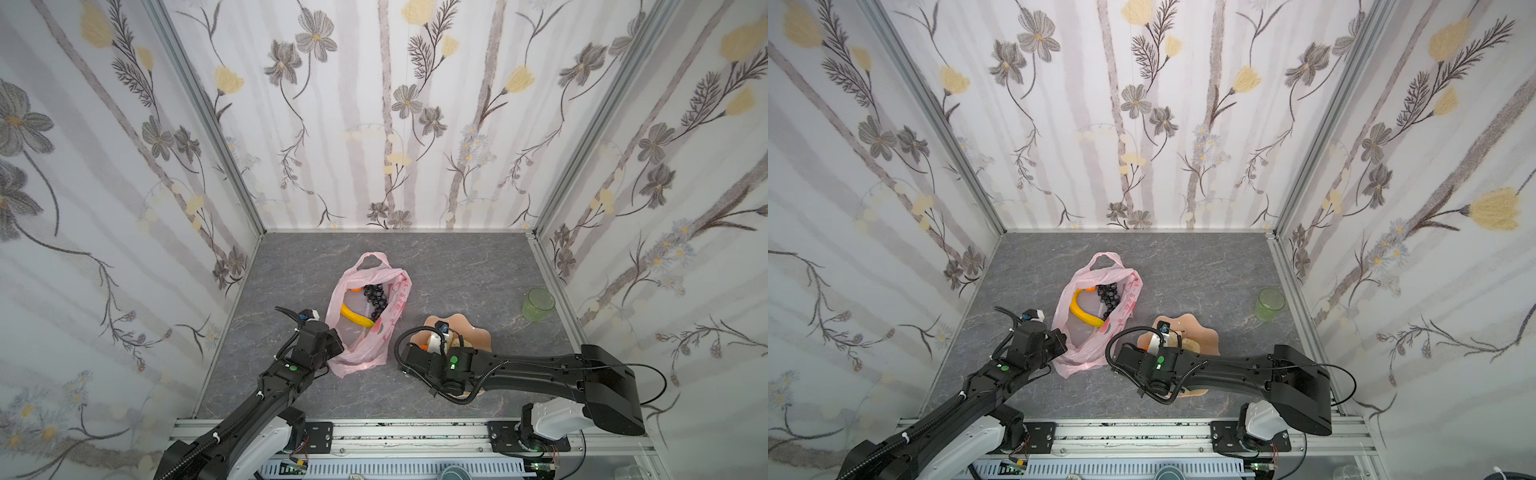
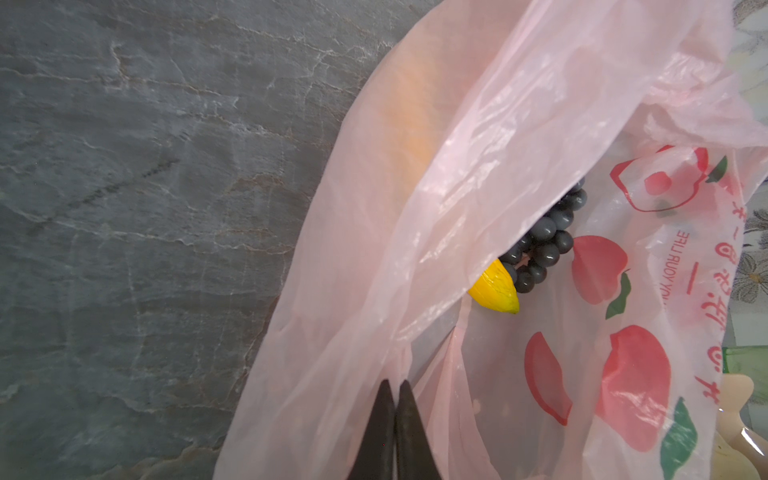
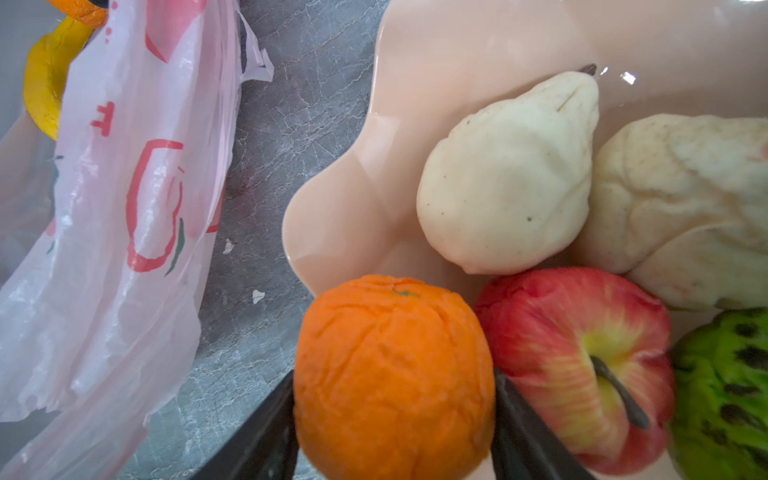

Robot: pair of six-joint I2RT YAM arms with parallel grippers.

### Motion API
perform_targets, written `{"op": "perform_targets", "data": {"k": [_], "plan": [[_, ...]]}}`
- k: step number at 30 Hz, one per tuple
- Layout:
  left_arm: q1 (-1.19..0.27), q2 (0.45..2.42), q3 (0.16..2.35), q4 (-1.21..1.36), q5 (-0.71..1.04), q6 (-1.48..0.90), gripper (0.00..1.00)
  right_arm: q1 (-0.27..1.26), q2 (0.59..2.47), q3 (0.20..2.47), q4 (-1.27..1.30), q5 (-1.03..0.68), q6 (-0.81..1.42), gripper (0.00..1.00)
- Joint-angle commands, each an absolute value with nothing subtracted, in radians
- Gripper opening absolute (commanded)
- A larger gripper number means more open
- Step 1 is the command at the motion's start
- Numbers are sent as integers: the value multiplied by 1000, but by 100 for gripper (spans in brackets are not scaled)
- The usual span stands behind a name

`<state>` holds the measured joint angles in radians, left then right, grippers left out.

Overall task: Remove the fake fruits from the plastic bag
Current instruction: 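Carry the orange to the peach bowl and lower it in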

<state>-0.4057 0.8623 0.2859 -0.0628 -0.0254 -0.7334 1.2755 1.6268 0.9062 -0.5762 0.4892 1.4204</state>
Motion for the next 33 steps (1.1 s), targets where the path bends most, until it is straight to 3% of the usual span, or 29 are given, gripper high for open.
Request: {"op": "perform_targets", "data": {"k": [1, 11, 23, 33], "plan": [[-405, 863, 288, -45, -37, -729, 0, 1283, 1630, 907, -578, 518, 1448, 68], [-405, 880, 301, -45, -43, -724, 0, 1295, 1605, 907, -607, 518, 1443, 73], [-405, 899, 310, -43, -48, -715, 0, 1308, 1542, 880, -579, 507, 1414, 71], [-405, 890, 301, -44, -43, -716, 0, 1222, 1512, 887, -523, 500, 1220, 70]]}}
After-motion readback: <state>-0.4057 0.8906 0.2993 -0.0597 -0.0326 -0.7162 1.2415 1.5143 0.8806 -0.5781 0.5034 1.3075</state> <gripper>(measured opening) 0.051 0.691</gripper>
